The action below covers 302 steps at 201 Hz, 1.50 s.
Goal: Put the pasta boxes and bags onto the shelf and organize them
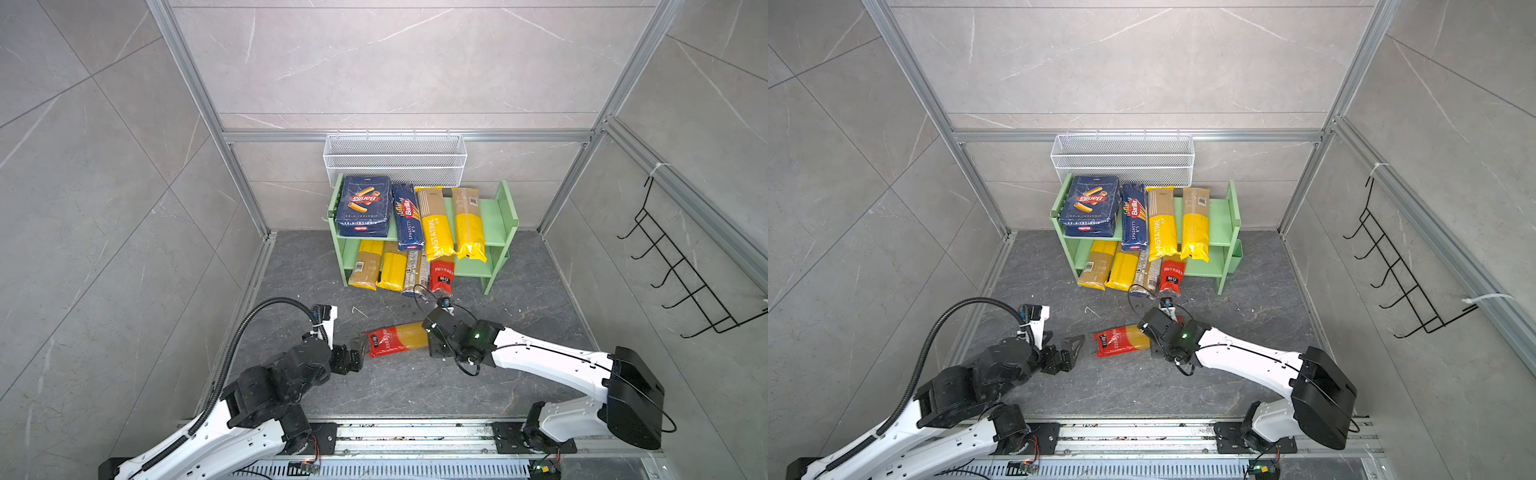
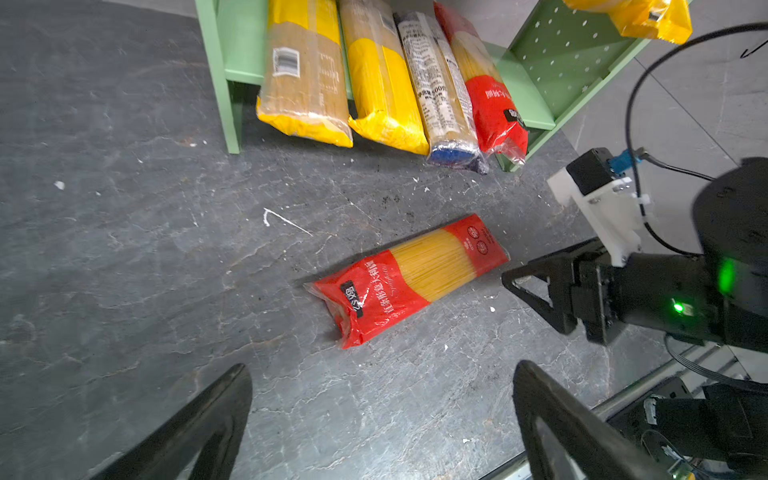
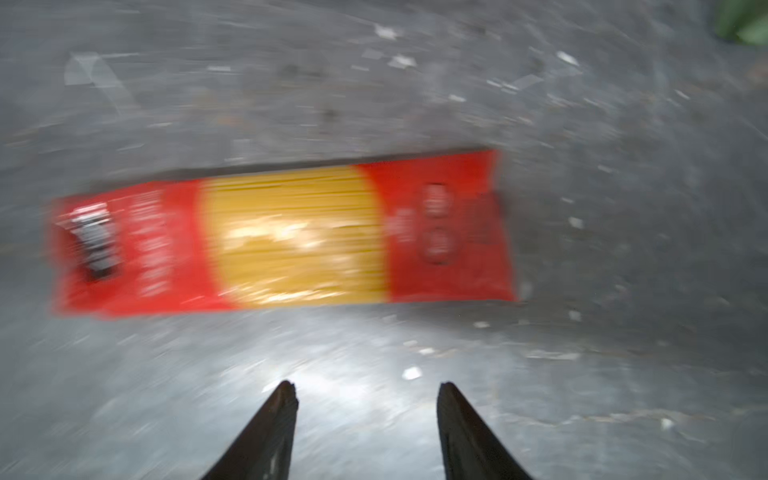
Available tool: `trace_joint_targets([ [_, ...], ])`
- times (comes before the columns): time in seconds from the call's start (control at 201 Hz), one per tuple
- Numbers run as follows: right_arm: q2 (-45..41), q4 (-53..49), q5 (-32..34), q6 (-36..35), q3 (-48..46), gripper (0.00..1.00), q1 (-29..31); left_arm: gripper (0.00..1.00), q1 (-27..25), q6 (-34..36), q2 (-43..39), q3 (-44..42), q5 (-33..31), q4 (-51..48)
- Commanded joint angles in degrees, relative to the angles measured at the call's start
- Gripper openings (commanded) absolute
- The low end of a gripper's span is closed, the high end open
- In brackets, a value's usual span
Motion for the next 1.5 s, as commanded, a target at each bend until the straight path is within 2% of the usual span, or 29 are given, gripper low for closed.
trace_joint_targets([
  [0.0,0.64,4.53,0.53,-1.11,-2.15,0.57,-4.16,0.95,-0.34,-4.83,2.78,-4.76,5.21,9.75],
  [0.085,2.20,6.65,0.79,-1.65,-2.58,0.56,-6.98,0.90,-1.66,-8.48,6.81,-8.71,6.87,15.32],
  [0.164,3.92,9.62,0.23,-1.85,-3.04,0.56,-9.26,0.86,-5.27,-11.22,11.51,-11.39,5.72,20.75],
  [0.319,8.03,14.51,-2.01,-2.22,-2.85,0.56,-12.37,0.83,-12.90,-13.31,21.89,-10.67,0.94,26.08],
  [0.453,10.53,17.34,-2.73,-2.64,-2.48,0.55,-14.18,0.82,-15.30,-14.18,30.08,-9.35,-0.25,30.23],
  [0.777,12.34,19.60,-4.07,-5.01,-0.35,0.55,-17.15,0.79,-13.59,-14.75,39.41,-9.42,0.55,36.90],
  [1.18,19.79,19.24,-6.77,-6.16,4.59,0.54,-18.79,0.77,-6.14,-14.92,40.35,-13.98,6.01,41.03],
  [1.499,13.75,14.70,-8.67,-4.21,-3.69,0.54,-18.42,0.76,-2.11,-14.01,42.82,-16.36,8.92,45.31],
])
